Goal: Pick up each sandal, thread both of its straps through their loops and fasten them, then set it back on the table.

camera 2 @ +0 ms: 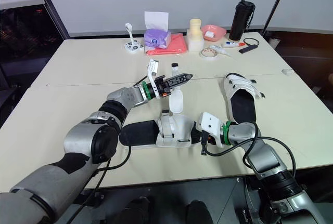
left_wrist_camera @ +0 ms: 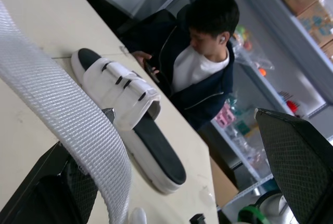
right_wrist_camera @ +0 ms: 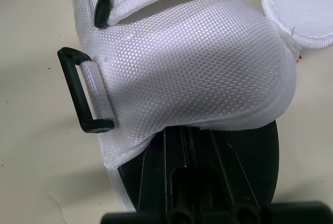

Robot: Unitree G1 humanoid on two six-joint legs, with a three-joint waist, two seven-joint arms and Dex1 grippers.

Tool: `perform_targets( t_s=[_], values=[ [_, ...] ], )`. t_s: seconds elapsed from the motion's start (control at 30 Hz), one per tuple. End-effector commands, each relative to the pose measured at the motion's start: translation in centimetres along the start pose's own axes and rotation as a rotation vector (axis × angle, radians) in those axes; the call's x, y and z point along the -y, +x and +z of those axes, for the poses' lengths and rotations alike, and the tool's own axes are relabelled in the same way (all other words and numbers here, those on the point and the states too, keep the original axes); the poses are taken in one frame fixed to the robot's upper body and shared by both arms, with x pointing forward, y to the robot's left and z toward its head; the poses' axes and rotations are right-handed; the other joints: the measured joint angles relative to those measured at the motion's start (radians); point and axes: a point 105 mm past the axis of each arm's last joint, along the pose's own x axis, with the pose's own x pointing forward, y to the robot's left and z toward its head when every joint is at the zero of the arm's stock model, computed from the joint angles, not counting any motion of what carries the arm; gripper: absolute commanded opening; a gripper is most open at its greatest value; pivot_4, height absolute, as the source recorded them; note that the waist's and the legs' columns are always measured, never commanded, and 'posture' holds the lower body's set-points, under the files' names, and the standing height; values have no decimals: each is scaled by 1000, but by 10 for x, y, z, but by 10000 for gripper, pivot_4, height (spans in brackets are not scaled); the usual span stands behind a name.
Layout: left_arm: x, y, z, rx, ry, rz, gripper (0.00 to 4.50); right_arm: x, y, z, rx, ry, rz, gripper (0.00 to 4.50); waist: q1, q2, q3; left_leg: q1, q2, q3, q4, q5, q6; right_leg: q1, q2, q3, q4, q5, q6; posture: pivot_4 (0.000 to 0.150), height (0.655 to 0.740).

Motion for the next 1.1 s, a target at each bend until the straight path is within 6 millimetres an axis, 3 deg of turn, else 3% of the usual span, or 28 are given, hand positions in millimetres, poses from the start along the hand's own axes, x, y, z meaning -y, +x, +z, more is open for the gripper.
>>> perform_targets(
  t_s=[0.03,0.27,0.3,0.37,0.6,0.63,0.7,0.87,1.1],
  values=[
    [15,8,20,42,29,-45,44779,-5,1,-16,-63,30,6,0,0,0,0,0,0,0,0,0,0,0,0,0,0,0,0,1500,7400],
    [17,8,25,58,35,-48,44779,-4,1,-15,-62,27,5,0,0,0,0,0,0,0,0,0,0,0,0,0,0,0,0,1500,7400],
    [18,8,26,60,37,-49,42383,-4,1,-15,-62,26,6,0,0,0,0,0,0,0,0,0,0,0,0,0,0,0,0,1500,7400],
    [19,7,27,61,42,-54,36556,-4,1,-15,-63,25,6,0,0,0,0,0,0,0,0,0,0,0,0,0,0,0,0,1500,7400],
    [33,7,26,8,76,-159,1629,-5,1,-16,-64,25,7,0,0,0,0,0,0,0,0,0,0,0,0,0,0,0,0,1500,7400],
    [36,6,23,-19,86,-188,181,-5,1,-16,-64,25,7,0,0,0,0,0,0,0,0,0,0,0,0,0,0,0,0,1500,7400],
    [42,4,16,-73,106,-241,181,-6,1,-16,-64,25,8,0,0,0,0,0,0,0,0,0,0,0,0,0,0,0,0,1500,7400],
    [63,-23,-25,-312,205,-462,181,-8,1,-16,-66,27,12,0,-4,2,-1,1,0,1,0,0,0,0,0,1,0,0,0,1500,7400],
    [77,-58,-80,-485,442,-552,181,-14,1,-18,-68,35,29,0,5,2,-1,1,1,-1,0,0,0,1,0,2,0,0,-1,1500,7400]
  ],
)
